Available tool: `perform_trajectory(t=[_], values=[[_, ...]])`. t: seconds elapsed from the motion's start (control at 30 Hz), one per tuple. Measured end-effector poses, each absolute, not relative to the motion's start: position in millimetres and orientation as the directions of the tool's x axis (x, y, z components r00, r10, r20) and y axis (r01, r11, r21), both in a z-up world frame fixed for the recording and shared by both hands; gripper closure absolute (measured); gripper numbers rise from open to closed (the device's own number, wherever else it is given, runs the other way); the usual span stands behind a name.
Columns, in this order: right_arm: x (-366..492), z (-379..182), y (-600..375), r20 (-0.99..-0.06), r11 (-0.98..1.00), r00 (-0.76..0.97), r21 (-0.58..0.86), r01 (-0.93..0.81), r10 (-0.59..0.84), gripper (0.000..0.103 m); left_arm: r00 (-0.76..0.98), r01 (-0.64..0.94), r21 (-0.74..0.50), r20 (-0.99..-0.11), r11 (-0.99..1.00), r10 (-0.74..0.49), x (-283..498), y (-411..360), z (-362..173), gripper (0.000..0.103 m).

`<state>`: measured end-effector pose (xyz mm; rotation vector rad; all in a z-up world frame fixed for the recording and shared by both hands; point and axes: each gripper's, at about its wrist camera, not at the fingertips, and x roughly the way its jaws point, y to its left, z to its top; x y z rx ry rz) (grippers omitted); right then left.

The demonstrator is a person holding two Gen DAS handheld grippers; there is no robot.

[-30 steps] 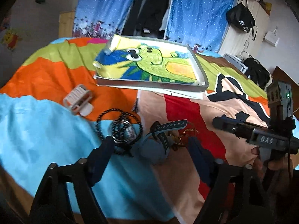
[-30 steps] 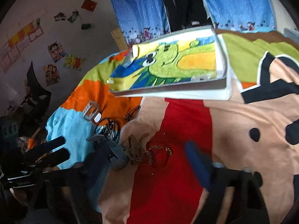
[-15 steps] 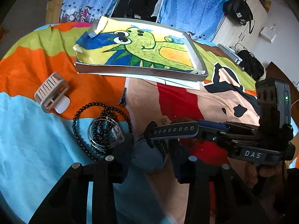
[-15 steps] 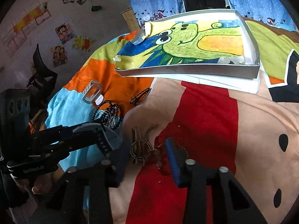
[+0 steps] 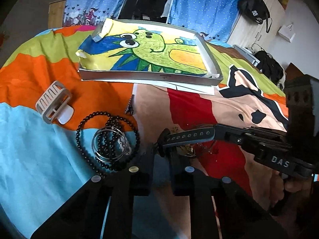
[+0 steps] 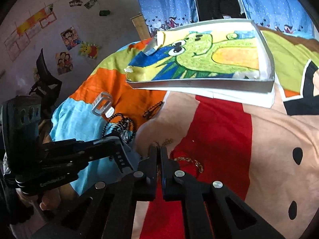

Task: Organize jewelry
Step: 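Reach the right tool to the grey watch and grasp its strap, then carry the watch into the white tray and open the right tool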

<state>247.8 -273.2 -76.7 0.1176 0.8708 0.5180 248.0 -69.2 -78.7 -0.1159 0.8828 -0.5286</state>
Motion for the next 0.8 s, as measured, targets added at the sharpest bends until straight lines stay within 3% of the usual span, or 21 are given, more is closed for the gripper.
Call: perform_trajectory(t=[0.23, 0.5, 0.8], values=[[236, -58, -268, -0.641, 0.851, 0.569, 0.306, -0.427, 0.515, 0.099, 0.556, 0.376, -0.328, -0.668, 0.867, -0.494, 234, -66, -62, 0.095], [224, -26, -288, -0.473, 0.779, 0.621, 0.437, -0.45, 0.625, 0.099, 0.598, 0.366, -0.36, -0.615, 0.858, -0.513, 222, -62, -31, 0.095], [255, -7, -301, -0.404, 0.819, 0.72, 0.388, -0.423, 0.564, 0.099, 0.656, 0.307, -0.33, -0.606, 0.893, -0.449, 258, -62, -1, 0.095]])
